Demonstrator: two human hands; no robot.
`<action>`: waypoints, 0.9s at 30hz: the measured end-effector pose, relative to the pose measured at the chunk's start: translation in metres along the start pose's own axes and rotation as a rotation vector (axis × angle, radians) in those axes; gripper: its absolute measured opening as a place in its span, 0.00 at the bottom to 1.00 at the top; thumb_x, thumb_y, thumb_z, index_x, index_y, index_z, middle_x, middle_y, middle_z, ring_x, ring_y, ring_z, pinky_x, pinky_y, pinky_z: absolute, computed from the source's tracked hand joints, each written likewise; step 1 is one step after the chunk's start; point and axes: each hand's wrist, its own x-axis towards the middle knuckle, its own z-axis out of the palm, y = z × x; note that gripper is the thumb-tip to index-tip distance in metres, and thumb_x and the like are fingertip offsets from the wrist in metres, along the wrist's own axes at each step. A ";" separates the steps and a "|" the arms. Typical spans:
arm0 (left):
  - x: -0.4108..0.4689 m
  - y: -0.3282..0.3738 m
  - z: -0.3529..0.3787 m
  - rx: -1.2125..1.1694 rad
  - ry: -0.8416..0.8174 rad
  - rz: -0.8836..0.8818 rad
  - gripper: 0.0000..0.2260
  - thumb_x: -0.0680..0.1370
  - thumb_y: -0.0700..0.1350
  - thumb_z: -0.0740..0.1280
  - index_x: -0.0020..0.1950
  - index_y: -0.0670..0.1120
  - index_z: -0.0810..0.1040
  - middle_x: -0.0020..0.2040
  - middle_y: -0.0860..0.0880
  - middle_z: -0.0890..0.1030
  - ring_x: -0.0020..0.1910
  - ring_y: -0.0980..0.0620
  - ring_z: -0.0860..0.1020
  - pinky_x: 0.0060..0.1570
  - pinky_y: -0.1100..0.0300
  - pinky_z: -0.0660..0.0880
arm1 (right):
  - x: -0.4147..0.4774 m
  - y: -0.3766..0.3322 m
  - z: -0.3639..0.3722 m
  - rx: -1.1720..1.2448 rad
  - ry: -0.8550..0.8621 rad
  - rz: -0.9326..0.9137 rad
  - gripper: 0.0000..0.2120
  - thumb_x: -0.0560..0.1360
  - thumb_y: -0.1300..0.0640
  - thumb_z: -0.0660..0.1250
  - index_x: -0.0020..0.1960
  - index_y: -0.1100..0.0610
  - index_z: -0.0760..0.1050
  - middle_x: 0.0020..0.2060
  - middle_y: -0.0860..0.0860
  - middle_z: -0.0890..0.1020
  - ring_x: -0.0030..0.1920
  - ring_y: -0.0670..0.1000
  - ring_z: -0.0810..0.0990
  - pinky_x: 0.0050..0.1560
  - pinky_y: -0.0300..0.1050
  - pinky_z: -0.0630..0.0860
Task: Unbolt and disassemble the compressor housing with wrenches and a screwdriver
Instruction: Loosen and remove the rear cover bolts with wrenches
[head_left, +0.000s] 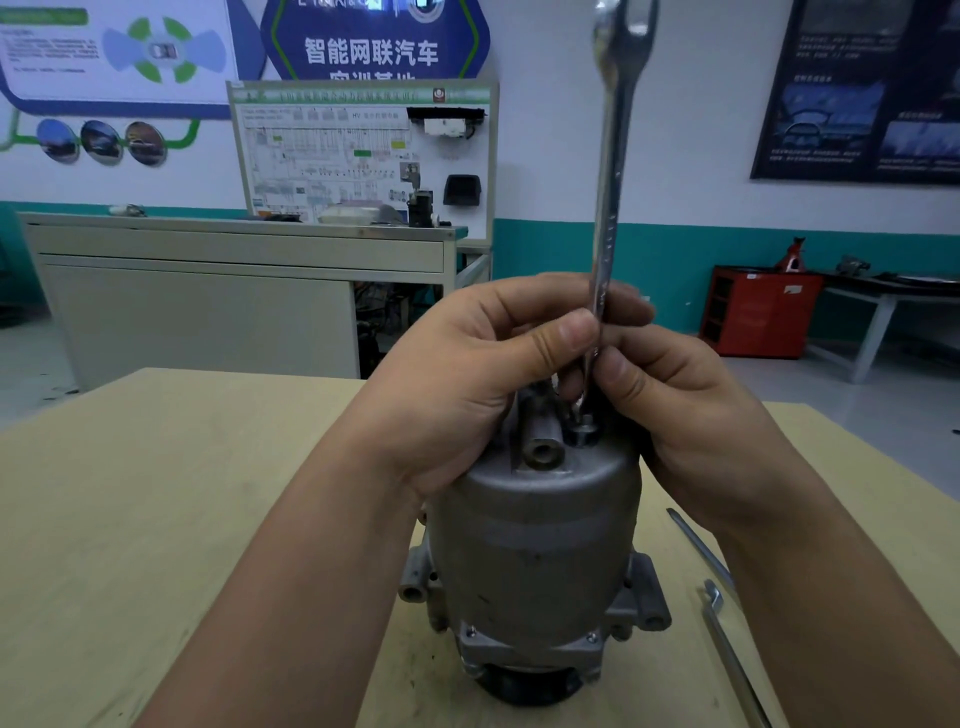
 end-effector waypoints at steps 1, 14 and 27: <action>0.000 0.000 0.000 0.003 0.010 0.002 0.09 0.71 0.40 0.65 0.40 0.49 0.85 0.44 0.54 0.84 0.42 0.53 0.75 0.39 0.67 0.75 | 0.000 0.000 -0.001 0.006 -0.003 -0.001 0.07 0.71 0.49 0.68 0.41 0.49 0.83 0.37 0.45 0.83 0.43 0.45 0.81 0.45 0.36 0.77; 0.000 -0.002 0.005 -0.043 0.081 0.004 0.03 0.69 0.37 0.67 0.35 0.43 0.78 0.36 0.53 0.82 0.38 0.57 0.80 0.41 0.65 0.77 | 0.000 0.001 -0.002 0.043 -0.003 -0.010 0.17 0.65 0.46 0.71 0.50 0.53 0.84 0.48 0.51 0.83 0.54 0.51 0.80 0.54 0.41 0.76; 0.002 -0.004 0.002 -0.007 0.131 -0.049 0.06 0.71 0.41 0.66 0.41 0.46 0.83 0.41 0.49 0.84 0.43 0.53 0.82 0.48 0.61 0.79 | 0.000 0.001 0.003 0.107 0.070 -0.005 0.07 0.70 0.54 0.67 0.44 0.52 0.84 0.36 0.50 0.84 0.41 0.46 0.82 0.44 0.37 0.78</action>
